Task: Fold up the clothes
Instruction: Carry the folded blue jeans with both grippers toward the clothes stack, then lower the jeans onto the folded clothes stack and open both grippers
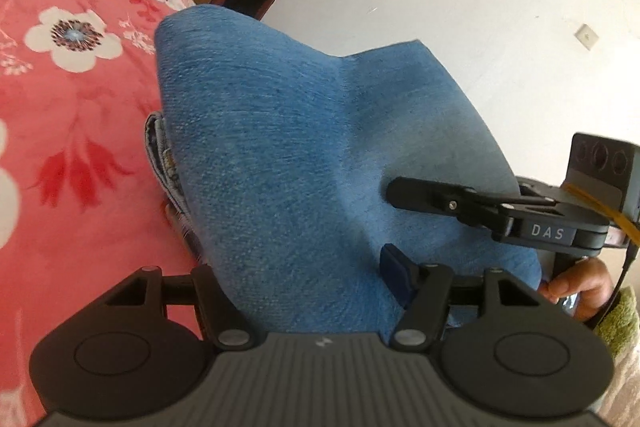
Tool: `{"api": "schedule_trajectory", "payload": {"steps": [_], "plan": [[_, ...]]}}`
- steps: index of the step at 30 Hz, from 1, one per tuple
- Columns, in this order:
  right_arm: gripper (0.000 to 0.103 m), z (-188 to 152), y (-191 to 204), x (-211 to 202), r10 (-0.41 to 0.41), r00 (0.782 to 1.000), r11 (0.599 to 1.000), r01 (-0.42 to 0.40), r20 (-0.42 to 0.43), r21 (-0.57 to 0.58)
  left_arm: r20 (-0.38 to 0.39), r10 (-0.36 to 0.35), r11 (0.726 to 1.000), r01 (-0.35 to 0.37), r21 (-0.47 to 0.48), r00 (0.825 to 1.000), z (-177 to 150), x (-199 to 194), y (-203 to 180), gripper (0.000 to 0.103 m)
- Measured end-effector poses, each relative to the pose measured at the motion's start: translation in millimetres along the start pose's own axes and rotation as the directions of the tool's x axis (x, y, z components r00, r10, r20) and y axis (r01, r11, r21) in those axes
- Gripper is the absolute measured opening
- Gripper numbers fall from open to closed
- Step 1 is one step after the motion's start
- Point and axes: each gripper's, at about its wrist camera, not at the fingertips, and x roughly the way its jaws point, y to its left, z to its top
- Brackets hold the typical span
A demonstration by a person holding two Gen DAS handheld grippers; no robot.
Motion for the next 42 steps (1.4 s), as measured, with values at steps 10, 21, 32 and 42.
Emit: {"api": "schedule_trajectory", "payload": {"steps": [10, 21, 32, 42], "plan": [[0.031, 32.1, -80.4, 61.5, -0.022, 0.991, 0.999, 0.017, -0.132, -0.039, -0.051, -0.074, 0.987, 0.066, -0.147, 0.996, 29.0, 82.6, 44.3, 0.066], [0.068, -29.4, -186.3, 108.8, 0.039, 0.997, 0.971, -0.02, -0.074, 0.236, -0.019, -0.149, 0.962, 0.14, -0.233, 0.989, 2.0, 115.7, 89.5, 0.075], [0.08, -61.2, -180.4, 27.0, -0.307, 0.929, 0.919, 0.233, 0.208, 0.317, 0.198, -0.019, 0.983, 0.055, -0.174, 0.98, -10.4, 34.9, 118.0, 0.08], [0.023, -101.1, -71.4, 32.0, -0.389, 0.872, 0.918, 0.394, 0.298, 0.046, 0.2, 0.075, 0.974, -0.114, 0.194, 0.977, -18.0, 84.2, 47.4, 0.07]]}}
